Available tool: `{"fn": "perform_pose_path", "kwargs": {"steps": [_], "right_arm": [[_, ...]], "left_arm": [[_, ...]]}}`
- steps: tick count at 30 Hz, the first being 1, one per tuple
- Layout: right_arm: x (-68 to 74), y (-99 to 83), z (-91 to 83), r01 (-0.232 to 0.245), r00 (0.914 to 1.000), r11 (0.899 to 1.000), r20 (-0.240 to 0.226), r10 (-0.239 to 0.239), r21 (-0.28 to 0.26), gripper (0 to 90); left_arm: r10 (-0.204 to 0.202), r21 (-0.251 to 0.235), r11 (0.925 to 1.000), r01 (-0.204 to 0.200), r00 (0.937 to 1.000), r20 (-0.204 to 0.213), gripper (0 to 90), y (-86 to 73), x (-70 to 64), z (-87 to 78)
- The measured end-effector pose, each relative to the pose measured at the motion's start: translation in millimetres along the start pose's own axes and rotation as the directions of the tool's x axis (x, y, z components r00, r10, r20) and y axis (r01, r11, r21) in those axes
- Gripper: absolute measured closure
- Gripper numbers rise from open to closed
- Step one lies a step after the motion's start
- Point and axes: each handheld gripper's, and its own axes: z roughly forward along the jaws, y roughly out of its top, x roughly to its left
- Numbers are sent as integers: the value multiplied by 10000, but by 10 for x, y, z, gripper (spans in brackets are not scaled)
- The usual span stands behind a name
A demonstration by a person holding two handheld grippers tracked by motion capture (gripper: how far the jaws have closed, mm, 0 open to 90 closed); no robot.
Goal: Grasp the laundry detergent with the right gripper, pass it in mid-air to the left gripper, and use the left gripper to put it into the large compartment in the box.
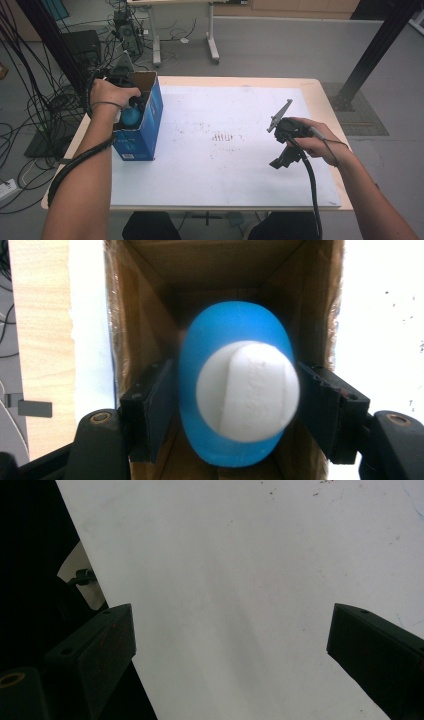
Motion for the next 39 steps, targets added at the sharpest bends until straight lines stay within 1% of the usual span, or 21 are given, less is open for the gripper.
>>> {"fn": "perform_pose_path", "kwargs": {"steps": [3,5,11,15,17,20,22,23,24,25,27,30,32,35,37,39], "right_arm": [[0,1,-13,22,10000,10000,23,-22,-40,54],[1,4,-20,46,10000,10000,11,-46,-38,54],[5,12,-24,67,10000,10000,44,-66,-31,54],[9,12,-24,20,10000,10000,29,-20,-40,54],[5,14,-32,88,10000,9999,9,-88,-72,53],[7,26,-43,78,10000,9999,15,-78,-99,53],[0,34,-51,67,10000,9999,38,-66,-115,54],[-5,37,-56,81,10000,9999,6,-80,-109,54],[-6,43,-56,58,10000,9999,32,-58,-123,54],[-9,48,-59,78,10000,9999,57,-78,-73,54],[-12,60,-58,74,9999,10000,72,-73,-63,54],[-16,80,-52,137,9999,9999,48,-137,-18,54],[-13,92,-49,196,9998,9998,30,-196,40,54],[-8,110,-50,195,9998,9998,26,-195,25,54],[-2,123,-47,188,9998,9998,54,-188,24,54],[5,132,-49,234,9997,9997,55,-234,27,53]], "left_arm": [[10,-65,10000,-10,10000,-5,340,1,5,-71],[-4,-122,9999,5,10000,92,327,0,1,-119],[183,-307,9994,-176,9996,219,294,-4,-16,-283],[162,-441,9989,-152,9996,219,242,-16,-24,-395],[201,-533,9984,-193,9997,145,218,-19,-34,-454],[227,-611,9979,-217,9996,143,179,-19,-48,-543],[251,-714,9972,-236,9995,198,146,-17,-57,-613],[269,-770,9967,-245,9992,296,129,-18,-66,-645],[315,-826,9962,-279,9986,425,117,-23,-77,-676],[420,-850,9957,-380,9981,460,110,-31,-96,-714],[487,-903,9949,-453,9982,359,70,-42,-135,-760],[634,-1085,9923,-602,9977,256,44,-59,-195,-847],[802,-1166,9902,-769,9965,234,43,-71,-231,-901],[1098,-1252,9867,-1038,9931,415,43,-87,-273,-963],[1272,-1249,9847,-1214,9911,394,42,-95,-296,-991],[1357,-1286,9832,-1295,9899,407,43,-102,-317,-1011]]}}
